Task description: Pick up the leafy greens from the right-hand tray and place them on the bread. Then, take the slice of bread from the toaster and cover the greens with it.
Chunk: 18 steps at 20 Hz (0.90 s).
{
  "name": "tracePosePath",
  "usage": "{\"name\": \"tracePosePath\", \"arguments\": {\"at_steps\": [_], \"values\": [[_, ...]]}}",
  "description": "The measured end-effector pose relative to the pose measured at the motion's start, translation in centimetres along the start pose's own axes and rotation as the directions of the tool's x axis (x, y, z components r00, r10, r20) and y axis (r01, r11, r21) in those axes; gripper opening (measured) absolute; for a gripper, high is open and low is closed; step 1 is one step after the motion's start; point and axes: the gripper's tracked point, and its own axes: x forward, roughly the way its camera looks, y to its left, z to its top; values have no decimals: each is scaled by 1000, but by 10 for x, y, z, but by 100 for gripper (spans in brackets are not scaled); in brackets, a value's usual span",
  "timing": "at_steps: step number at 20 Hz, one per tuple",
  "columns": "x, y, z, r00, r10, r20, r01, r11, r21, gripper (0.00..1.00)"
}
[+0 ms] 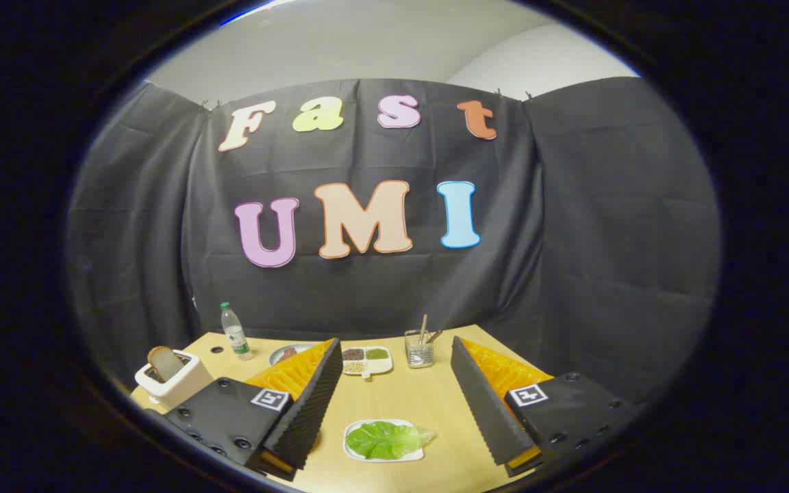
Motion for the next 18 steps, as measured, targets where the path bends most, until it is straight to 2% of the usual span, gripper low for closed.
{"name": "tracePosePath", "arguments": {"at_steps": [18], "values": [[13, -17, -17, 998, -32, -53, 33, 999, 20, 100]]}}
